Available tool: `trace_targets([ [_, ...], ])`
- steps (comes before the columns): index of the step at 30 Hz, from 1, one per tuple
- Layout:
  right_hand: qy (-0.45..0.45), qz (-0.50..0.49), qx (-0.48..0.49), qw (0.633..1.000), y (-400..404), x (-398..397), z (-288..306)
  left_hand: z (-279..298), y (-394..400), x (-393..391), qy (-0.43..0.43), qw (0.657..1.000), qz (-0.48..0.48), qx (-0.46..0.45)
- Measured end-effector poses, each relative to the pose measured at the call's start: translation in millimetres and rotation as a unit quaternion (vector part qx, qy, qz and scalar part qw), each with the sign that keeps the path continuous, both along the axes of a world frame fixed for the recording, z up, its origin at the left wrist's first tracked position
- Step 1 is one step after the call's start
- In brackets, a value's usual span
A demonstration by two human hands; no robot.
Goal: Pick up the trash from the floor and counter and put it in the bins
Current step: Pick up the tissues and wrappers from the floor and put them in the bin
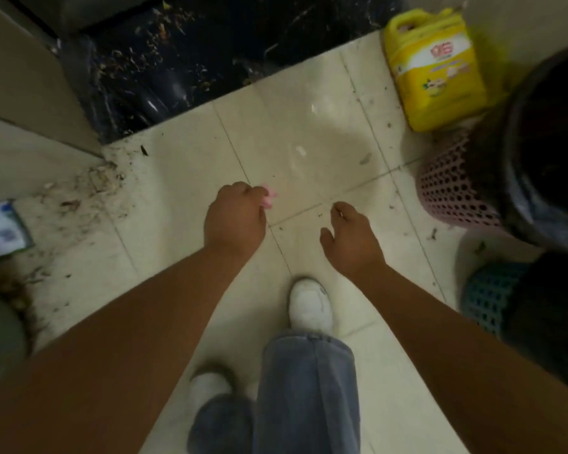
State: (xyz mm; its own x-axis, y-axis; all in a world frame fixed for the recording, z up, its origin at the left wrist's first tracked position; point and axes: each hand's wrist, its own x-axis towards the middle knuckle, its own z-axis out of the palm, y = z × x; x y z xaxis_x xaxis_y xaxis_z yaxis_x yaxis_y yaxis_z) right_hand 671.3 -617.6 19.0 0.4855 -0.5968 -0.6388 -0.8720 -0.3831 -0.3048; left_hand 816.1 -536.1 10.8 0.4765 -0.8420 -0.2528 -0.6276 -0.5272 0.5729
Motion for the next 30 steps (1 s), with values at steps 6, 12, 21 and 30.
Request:
trace_targets([
  [6, -0.039, -0.130, 0.008, 0.991, 21.0, -103.0, 158.3, 148.9, -21.4, -84.0, -0.051, 0.975, -0.214, 0.027],
  [12, -0.087, -0.328, -0.119, 0.933, -1.1, -257.3, 302.6, 273.8, -104.8, -184.7, 0.007, 0.974, -0.225, -0.036],
  [21, 0.096, -0.511, -0.040, 0.853, -35.1, -444.8, 328.9, 286.0, -161.1, -405.0, 0.072, 0.950, -0.293, 0.085],
  [30, 0.199, -0.573, 0.025, 0.795, -58.9, -511.1, 267.8, 208.1, -155.9, -470.4, 0.033, 0.939, -0.263, 0.218],
])
